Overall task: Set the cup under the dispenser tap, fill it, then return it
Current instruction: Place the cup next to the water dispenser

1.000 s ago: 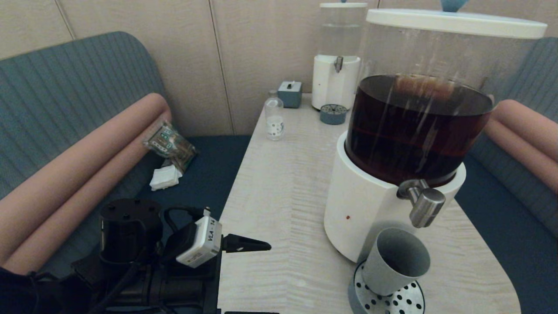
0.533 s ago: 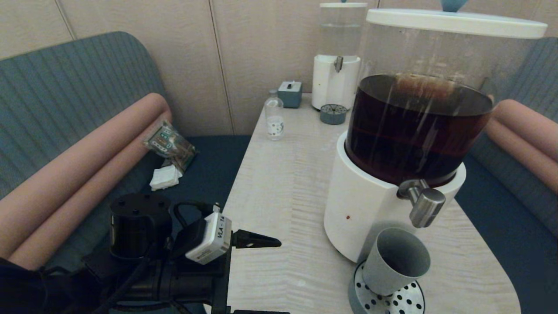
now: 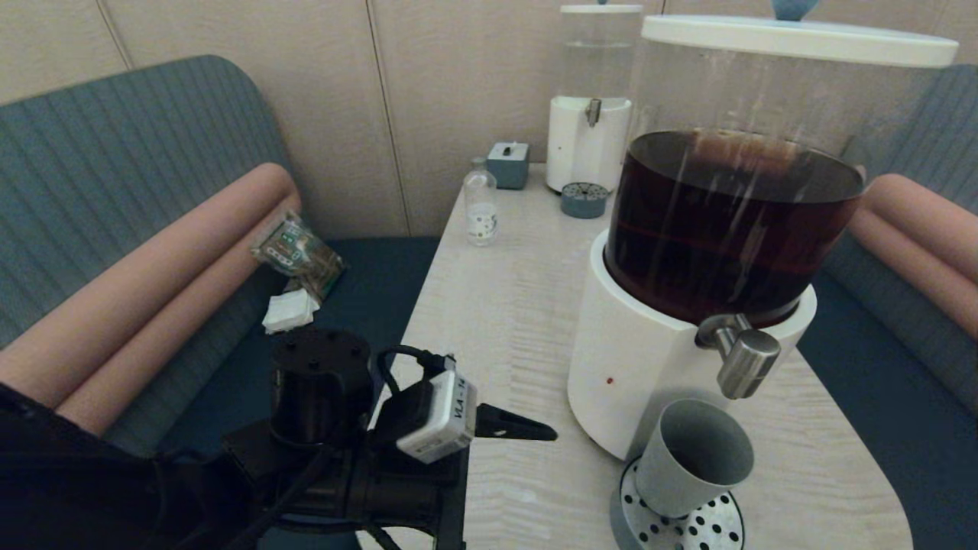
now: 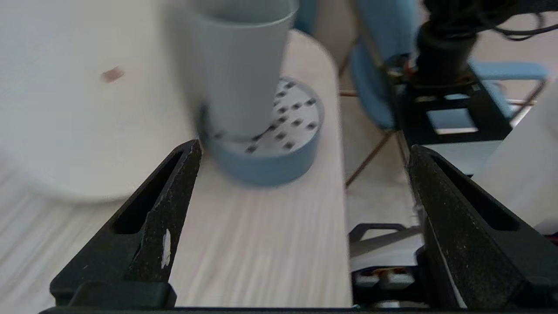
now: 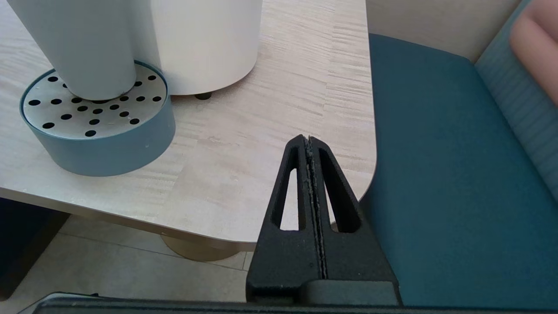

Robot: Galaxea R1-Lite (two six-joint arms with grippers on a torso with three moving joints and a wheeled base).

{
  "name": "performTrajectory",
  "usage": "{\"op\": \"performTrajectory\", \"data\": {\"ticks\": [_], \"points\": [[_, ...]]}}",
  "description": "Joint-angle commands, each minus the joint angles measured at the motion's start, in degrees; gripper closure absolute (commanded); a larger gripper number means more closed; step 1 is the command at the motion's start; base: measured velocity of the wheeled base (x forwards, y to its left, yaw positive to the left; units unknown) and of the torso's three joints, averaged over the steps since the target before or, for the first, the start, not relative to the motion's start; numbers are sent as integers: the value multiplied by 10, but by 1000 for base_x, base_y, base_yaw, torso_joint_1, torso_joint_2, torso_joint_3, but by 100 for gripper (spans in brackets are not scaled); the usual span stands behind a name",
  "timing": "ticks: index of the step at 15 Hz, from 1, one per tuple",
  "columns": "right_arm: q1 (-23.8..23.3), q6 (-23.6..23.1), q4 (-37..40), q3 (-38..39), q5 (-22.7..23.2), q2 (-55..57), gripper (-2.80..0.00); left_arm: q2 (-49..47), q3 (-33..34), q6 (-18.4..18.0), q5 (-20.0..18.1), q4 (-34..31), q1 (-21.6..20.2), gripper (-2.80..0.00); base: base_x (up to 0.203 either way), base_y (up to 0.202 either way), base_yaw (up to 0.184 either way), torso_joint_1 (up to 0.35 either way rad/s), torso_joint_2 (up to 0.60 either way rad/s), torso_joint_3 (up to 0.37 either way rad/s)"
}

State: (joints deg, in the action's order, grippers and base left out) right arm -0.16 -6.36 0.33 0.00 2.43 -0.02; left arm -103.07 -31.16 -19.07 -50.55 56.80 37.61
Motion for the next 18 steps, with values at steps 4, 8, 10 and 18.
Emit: {"op": "performTrajectory", "data": {"ticks": [4,8,10,18], "points": [[0,-1,0,5,0,-2,0,-77,-64,6,-2,5,47,-280,0,0,0,0,0,0],[0,-1,0,5,0,-2,0,-107,-93,10,-1,6,62,-280,0,0,0,0,0,0],[0,-1,0,5,0,-2,0,-115,-99,11,-1,6,70,-280,0,0,0,0,0,0],[0,-1,0,5,0,-2,0,-146,-135,17,2,6,85,-280,0,0,0,0,0,0]]}}
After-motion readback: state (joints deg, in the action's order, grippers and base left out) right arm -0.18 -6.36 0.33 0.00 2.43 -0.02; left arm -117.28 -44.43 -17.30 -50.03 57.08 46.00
